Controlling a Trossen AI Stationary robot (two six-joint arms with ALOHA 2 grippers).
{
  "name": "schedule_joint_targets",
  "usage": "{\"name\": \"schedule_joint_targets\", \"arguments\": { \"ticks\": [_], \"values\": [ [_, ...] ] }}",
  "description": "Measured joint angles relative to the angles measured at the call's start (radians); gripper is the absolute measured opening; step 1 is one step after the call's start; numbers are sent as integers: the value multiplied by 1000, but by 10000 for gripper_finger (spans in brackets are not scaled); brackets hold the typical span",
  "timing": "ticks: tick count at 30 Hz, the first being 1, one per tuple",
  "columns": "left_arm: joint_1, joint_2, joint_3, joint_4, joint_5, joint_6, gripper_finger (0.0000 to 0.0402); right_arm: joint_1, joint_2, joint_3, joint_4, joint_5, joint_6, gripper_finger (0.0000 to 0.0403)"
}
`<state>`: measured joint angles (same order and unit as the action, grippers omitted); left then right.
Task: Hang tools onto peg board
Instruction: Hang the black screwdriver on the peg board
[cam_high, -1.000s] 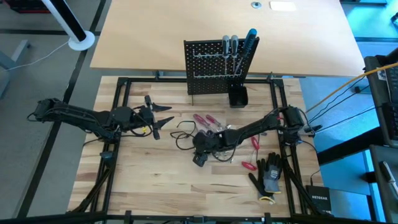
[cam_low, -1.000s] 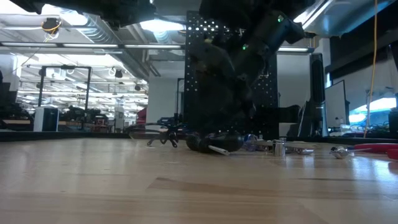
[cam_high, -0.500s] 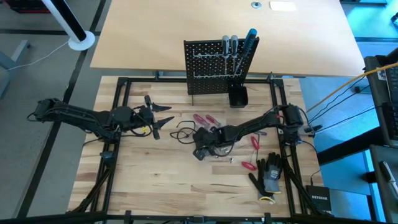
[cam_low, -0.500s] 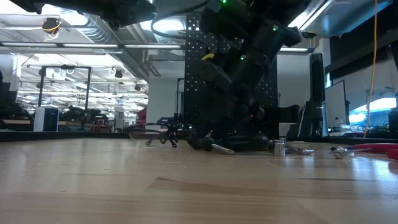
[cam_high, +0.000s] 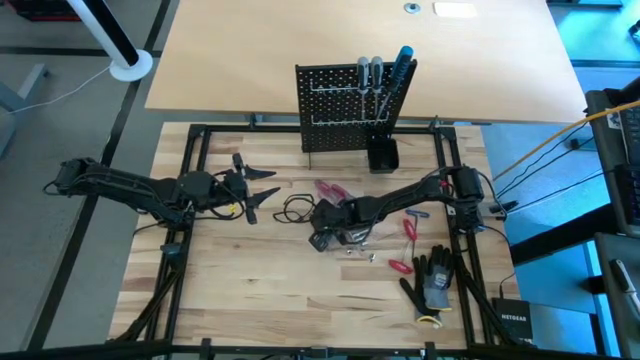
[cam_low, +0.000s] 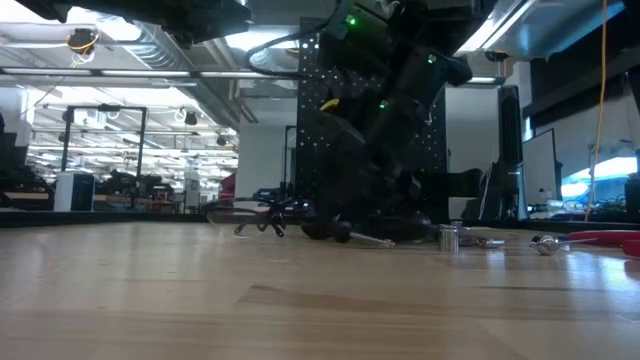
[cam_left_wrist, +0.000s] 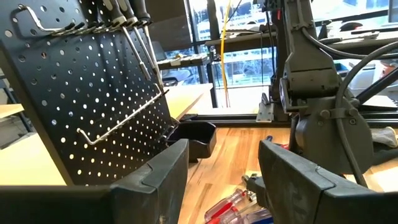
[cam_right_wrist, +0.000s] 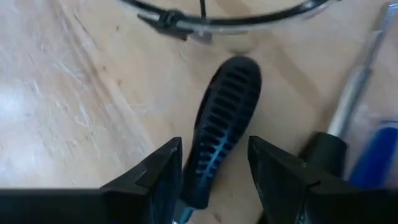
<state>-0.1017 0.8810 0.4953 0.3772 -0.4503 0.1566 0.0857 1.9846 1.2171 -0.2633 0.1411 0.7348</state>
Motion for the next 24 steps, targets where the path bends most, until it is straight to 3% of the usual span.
{"name": "schedule_joint_targets", "arguments": {
  "ticks": [11, 21, 24],
  "values": [
    [0, 0, 0, 1, 0, 0, 184, -43, 37, 3, -1, -101, 32, 181],
    [0, 0, 0, -1, 0, 0, 184, -41, 38, 1, -12, -85, 28, 87],
    [0, 0, 0, -2, 0, 0, 184, -39, 29, 0, -12, -77, 18, 79]
  ]
}}
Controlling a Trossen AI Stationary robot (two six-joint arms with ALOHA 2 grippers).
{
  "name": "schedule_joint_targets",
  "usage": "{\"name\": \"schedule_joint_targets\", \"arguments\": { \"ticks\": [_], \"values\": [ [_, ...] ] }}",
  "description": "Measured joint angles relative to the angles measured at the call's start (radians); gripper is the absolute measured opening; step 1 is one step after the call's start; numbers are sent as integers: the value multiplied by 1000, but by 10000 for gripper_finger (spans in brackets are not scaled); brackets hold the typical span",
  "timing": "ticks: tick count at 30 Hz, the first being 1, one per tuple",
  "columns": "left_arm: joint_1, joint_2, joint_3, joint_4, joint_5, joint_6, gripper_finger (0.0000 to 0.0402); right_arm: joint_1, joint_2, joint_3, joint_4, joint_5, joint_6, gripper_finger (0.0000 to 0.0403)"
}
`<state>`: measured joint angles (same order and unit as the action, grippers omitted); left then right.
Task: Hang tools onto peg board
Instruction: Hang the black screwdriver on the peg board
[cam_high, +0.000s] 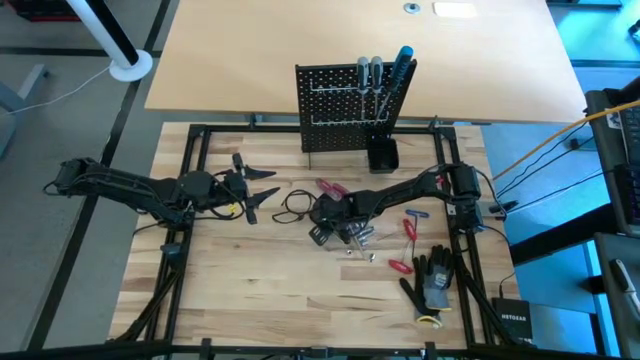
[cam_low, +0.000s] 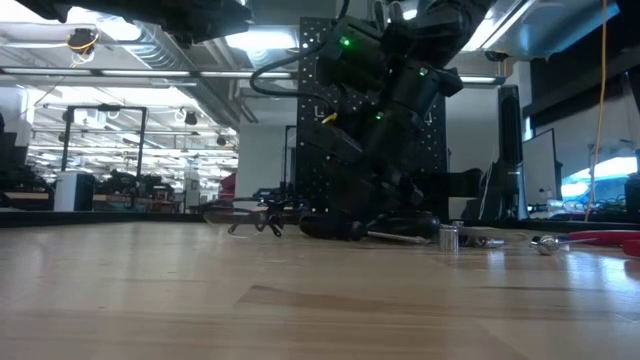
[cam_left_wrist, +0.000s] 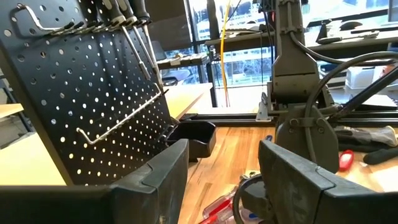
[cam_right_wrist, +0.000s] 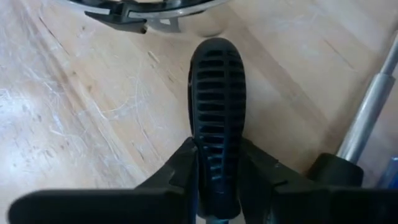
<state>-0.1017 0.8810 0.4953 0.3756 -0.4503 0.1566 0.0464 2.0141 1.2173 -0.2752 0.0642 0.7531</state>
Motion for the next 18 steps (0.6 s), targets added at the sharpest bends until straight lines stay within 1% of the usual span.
{"name": "schedule_joint_targets", "arguments": {
  "ticks": [6, 11, 18],
  "values": [
    [0, 0, 0, 0, 0, 0, 184, 22, -42, -5, -45, 112, -44, 91],
    [0, 0, 0, 0, 0, 0, 184, 37, -94, -5, -50, 168, -75, 83],
    [0, 0, 0, 0, 0, 0, 184, 49, -195, -3, -51, 259, -115, 85]
  ]
}}
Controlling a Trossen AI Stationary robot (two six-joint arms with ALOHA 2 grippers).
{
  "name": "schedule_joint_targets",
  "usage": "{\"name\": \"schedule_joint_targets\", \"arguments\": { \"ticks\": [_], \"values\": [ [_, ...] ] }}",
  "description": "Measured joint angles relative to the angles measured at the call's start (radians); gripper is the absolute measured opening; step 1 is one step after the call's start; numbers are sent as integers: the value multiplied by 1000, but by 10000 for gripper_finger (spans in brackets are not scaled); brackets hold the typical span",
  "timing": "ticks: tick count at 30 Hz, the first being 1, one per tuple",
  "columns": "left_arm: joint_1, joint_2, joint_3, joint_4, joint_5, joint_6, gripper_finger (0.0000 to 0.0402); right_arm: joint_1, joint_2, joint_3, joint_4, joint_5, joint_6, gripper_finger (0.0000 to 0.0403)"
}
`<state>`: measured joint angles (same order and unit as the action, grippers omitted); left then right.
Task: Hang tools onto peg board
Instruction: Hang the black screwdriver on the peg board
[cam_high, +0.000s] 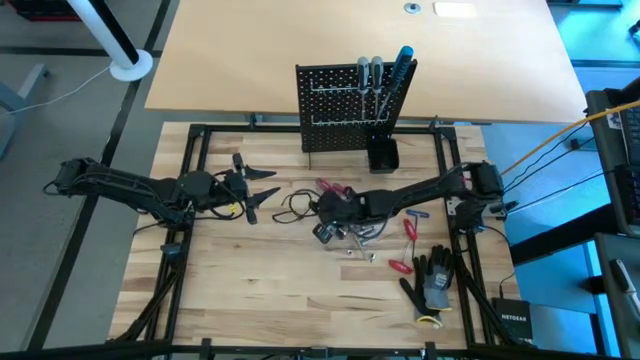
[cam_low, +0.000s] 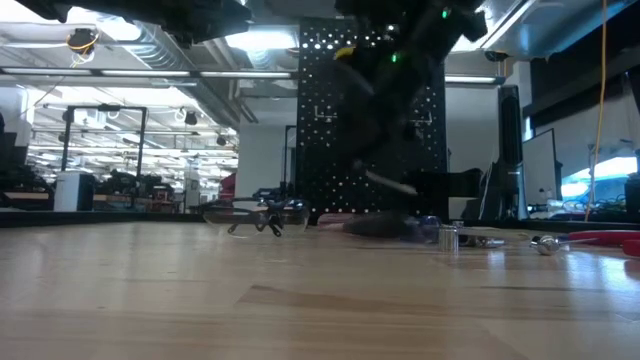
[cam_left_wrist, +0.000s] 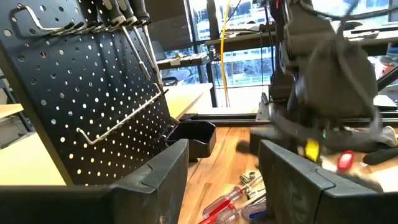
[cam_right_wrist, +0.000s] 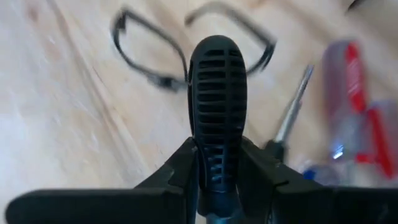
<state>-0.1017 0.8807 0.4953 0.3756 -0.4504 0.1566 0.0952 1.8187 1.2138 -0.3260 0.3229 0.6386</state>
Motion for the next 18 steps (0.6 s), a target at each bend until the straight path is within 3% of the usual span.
{"name": "schedule_joint_targets", "arguments": {
  "ticks": [18],
  "values": [
    [0, 0, 0, -1, 0, 0, 184, -1, -281, 2, 44, 403, -225, 86]
  ]
}}
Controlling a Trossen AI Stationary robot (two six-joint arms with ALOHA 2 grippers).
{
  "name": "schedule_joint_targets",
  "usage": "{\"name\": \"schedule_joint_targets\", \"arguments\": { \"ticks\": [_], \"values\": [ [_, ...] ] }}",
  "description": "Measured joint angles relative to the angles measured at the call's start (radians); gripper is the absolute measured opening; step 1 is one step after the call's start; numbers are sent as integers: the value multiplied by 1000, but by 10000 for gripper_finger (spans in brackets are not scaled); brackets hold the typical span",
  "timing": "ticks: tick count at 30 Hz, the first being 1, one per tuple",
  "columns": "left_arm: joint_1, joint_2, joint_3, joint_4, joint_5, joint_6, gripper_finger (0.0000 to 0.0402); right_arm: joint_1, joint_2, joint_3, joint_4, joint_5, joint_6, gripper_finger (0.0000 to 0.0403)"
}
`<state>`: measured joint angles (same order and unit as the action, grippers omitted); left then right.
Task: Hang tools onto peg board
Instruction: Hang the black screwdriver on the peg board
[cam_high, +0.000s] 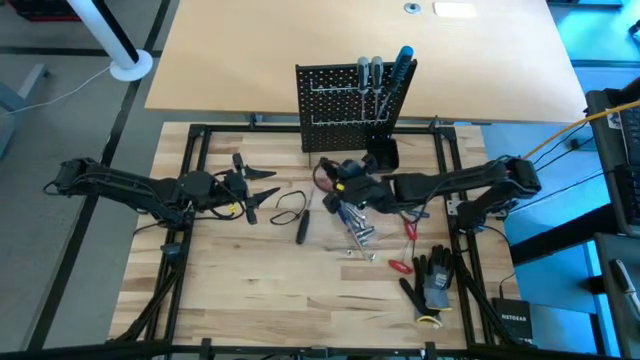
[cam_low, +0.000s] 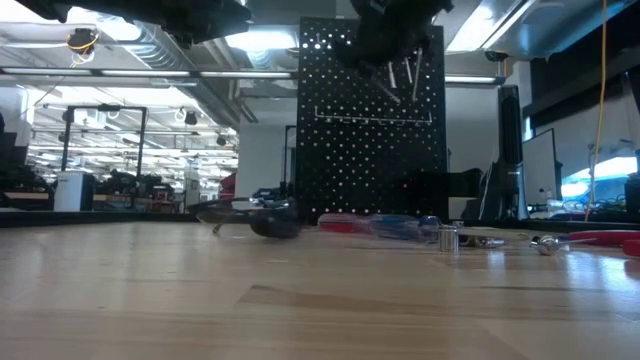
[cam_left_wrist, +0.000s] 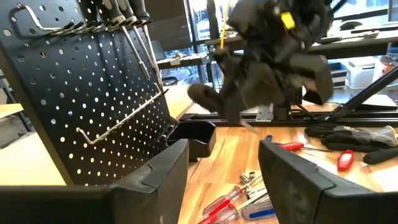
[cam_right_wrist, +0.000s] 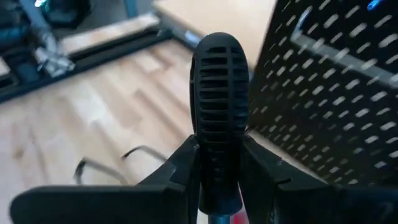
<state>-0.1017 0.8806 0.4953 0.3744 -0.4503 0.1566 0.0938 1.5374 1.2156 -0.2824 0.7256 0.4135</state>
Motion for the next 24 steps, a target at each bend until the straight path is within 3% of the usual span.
{"name": "schedule_joint_targets", "arguments": {
  "ticks": [8, 13, 24],
  "values": [
    [0, 0, 0, 0, 0, 0, 184, -3, -45, 0, 185, 105, -194, 87],
    [0, 0, 0, 1, 0, 0, 184, -34, -49, 0, 406, 87, -363, 87],
    [0, 0, 0, 1, 0, 0, 184, -208, -49, 1, 739, -137, -473, 87]
  ]
}}
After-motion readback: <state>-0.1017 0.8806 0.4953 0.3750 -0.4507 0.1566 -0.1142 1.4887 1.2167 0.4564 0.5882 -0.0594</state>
